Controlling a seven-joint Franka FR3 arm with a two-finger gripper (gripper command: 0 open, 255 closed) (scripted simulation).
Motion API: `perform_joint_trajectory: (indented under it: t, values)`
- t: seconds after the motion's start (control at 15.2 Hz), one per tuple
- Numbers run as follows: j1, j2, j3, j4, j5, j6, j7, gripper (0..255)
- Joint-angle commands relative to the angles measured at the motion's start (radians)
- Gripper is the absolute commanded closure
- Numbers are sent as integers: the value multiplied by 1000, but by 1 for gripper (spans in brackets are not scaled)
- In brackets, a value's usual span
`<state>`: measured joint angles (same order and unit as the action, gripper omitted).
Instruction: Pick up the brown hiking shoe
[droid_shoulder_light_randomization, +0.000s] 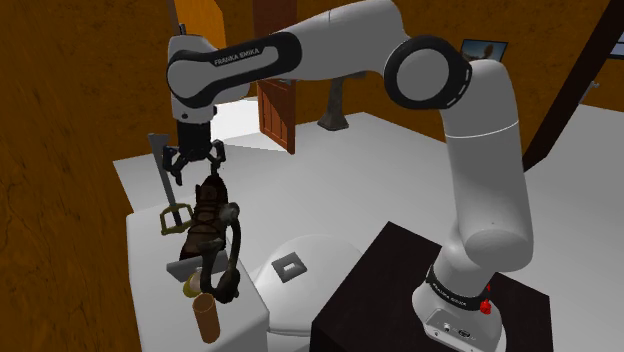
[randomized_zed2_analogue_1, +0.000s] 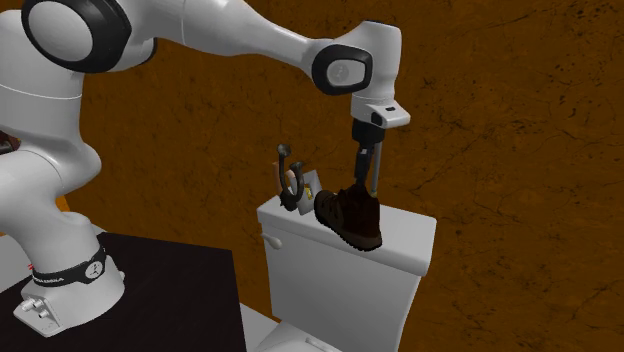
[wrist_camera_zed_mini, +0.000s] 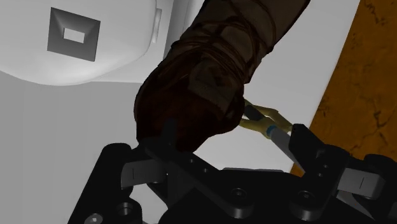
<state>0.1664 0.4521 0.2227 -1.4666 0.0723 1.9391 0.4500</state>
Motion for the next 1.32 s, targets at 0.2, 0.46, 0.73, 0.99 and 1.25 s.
perform_joint_trajectory:
  t: [0.2,0.46,0.73,0.99,1.25]
  values:
    - [1,13,-1,-36,-1,49,-4,0]
    - [2,16,-1,-31,-2,47,-3,255]
    - [2,15,-1,-31,-1,47,-3,255]
    - [1,6,0,-19,0,25,-2,255]
    - [1,-4,1,20,0,-23,4,255]
